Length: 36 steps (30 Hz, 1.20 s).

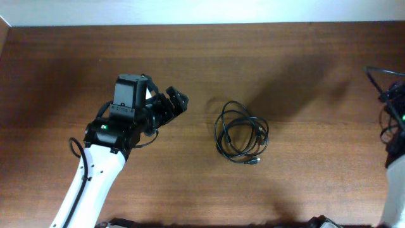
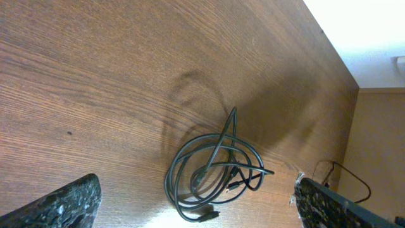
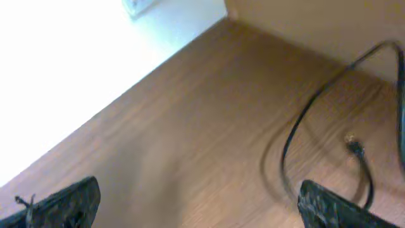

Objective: Untangle cables

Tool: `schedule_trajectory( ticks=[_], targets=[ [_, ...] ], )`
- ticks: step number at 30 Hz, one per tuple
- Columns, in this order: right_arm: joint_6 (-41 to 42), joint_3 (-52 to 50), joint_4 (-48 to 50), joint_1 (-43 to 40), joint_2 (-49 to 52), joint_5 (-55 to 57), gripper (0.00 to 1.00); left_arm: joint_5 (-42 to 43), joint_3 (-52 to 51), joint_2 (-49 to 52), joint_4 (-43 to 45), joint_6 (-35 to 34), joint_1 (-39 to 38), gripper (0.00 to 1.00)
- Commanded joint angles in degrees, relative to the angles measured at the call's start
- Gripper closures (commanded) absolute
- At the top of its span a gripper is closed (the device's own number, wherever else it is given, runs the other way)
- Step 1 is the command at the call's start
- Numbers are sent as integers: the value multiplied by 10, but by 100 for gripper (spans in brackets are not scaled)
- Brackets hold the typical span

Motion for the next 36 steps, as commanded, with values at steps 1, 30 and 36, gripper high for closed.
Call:
schedule_trajectory(
  ticks=[1,30,36],
  targets=[
    [32,4,-87,0,-83,-25,1,4,0,1,0,7,2,1],
    [-104,-7,-513,66,-221,-194,1,4,0,1,-1,7,2,1],
    [-100,-8,-505,227,-168,-193,1,4,0,1,0,7,2,1]
  ],
)
